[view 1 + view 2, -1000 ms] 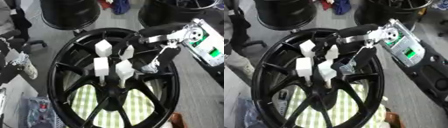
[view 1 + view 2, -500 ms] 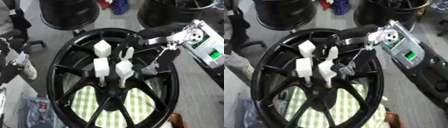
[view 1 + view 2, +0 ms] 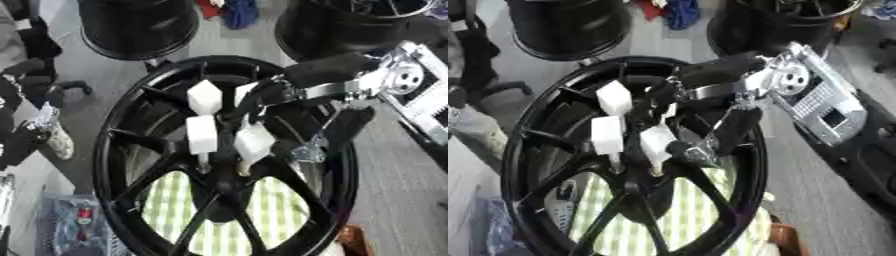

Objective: Pull the pin out of the wheel hub.

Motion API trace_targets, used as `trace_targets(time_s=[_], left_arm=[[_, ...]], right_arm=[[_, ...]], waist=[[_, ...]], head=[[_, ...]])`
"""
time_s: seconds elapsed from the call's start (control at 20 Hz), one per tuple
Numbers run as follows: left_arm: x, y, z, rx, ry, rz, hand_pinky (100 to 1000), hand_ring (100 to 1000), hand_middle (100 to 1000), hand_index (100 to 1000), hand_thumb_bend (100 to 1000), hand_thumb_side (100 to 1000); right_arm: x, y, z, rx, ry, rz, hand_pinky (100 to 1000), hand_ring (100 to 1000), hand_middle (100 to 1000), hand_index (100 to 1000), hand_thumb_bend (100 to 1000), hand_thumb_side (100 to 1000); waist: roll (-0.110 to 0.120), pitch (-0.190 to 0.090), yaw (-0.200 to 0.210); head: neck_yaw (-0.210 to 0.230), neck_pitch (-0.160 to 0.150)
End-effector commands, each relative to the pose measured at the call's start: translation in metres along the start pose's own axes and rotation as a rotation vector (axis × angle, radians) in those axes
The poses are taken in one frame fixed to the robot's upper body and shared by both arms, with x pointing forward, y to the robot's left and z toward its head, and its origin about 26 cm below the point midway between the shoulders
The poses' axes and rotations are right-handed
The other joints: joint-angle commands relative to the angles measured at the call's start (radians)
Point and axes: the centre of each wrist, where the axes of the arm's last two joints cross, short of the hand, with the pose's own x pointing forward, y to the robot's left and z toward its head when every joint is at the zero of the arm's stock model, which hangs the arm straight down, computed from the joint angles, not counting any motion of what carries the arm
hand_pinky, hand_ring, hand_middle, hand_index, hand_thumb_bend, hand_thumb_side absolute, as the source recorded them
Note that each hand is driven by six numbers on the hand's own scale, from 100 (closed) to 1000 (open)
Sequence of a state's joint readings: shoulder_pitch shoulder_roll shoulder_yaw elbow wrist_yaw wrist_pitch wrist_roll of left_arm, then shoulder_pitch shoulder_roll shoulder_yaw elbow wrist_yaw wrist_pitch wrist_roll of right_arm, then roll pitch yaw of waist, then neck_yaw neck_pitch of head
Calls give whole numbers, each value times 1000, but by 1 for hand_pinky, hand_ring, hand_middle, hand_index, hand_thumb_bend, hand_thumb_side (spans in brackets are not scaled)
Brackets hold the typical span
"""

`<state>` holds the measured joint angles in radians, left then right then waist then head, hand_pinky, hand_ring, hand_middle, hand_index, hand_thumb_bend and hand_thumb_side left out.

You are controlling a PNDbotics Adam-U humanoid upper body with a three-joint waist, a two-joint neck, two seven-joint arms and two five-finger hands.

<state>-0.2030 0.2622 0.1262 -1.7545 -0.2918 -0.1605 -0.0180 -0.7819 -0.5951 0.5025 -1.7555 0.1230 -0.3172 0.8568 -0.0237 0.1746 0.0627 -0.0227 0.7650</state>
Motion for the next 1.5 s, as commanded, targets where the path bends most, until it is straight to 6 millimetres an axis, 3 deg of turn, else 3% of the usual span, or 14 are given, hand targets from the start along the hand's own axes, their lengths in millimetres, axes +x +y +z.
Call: trace_targets(time_s=[0.05, 0.7, 1.3, 1.5], left_arm=[[4, 5, -4, 6, -21, -8, 797, 778, 816, 886, 341, 607], [4, 4, -4, 4, -24, -5, 795, 780, 817, 886, 339, 608], [4, 3, -4, 2, -25, -4, 792, 781, 818, 886, 338, 609], [4, 3, -4, 2, -25, -4, 792, 781, 818, 886, 337, 609]], right_arm=[[3, -6, 6, 30, 6, 36, 786, 772, 838, 956, 100, 379], [-23, 11, -4, 93, 84, 59, 820, 833, 859, 967, 112, 386], [-27, 16, -14, 125, 73, 89, 786, 780, 826, 937, 108, 370], [-25, 15, -15, 122, 67, 109, 756, 736, 770, 881, 100, 335]], waist=[[3, -14, 0], [4, -10, 6], [3, -9, 7], [3, -9, 7]], head=[[1, 5], [-4, 5], [-6, 5], [-6, 5]])
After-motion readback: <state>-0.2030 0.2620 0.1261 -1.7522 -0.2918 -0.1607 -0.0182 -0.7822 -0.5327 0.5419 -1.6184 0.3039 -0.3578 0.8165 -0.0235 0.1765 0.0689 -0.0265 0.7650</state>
